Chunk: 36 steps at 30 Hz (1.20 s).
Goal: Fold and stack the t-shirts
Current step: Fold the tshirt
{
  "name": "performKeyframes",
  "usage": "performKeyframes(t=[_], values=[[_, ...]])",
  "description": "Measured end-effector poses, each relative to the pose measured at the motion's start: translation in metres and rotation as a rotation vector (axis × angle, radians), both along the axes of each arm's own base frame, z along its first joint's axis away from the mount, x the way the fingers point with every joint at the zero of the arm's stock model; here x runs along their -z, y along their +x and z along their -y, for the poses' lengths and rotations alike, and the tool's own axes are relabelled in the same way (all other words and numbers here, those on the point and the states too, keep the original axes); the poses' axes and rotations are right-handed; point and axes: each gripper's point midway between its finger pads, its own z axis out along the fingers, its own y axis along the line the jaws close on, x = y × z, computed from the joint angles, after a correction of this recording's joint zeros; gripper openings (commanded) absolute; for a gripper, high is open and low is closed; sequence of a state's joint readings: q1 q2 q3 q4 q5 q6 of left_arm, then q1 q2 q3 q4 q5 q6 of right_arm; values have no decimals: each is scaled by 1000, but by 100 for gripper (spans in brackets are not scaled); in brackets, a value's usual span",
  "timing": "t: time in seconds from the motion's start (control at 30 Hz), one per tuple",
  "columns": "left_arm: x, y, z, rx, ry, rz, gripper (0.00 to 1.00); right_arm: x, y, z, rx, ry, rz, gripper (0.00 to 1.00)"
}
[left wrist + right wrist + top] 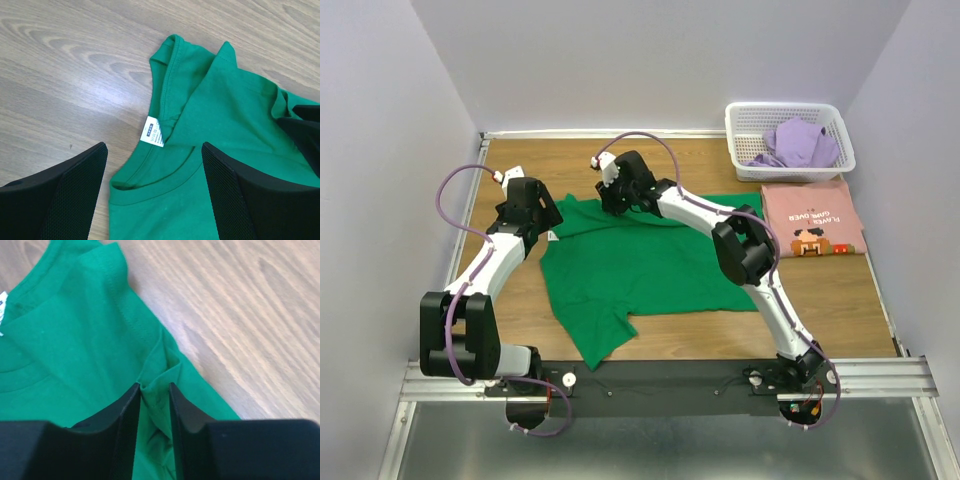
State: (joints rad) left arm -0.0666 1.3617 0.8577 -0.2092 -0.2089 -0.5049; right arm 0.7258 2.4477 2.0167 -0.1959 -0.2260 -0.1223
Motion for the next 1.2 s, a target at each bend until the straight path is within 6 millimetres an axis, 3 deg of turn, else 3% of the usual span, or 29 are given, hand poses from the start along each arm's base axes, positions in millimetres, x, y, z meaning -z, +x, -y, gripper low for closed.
performKeyframes(t=[0.2, 0.33, 0.73, 1.03, 1.2], values=[[0, 0, 0, 3, 0, 0, 84, -5, 7, 2, 26, -4, 24, 8], [0, 0, 0, 4, 0, 1, 84, -5, 8, 3, 33, -7, 25, 0], [0, 0, 1, 5, 0, 1, 84, -9, -5, 1, -6, 15, -9, 1], [-5, -3, 1, -10, -17, 12, 84, -34, -49, 9, -130, 59, -63, 1], [-20, -12, 2, -29, -49, 62, 84, -31, -74, 13, -203, 76, -114, 1]])
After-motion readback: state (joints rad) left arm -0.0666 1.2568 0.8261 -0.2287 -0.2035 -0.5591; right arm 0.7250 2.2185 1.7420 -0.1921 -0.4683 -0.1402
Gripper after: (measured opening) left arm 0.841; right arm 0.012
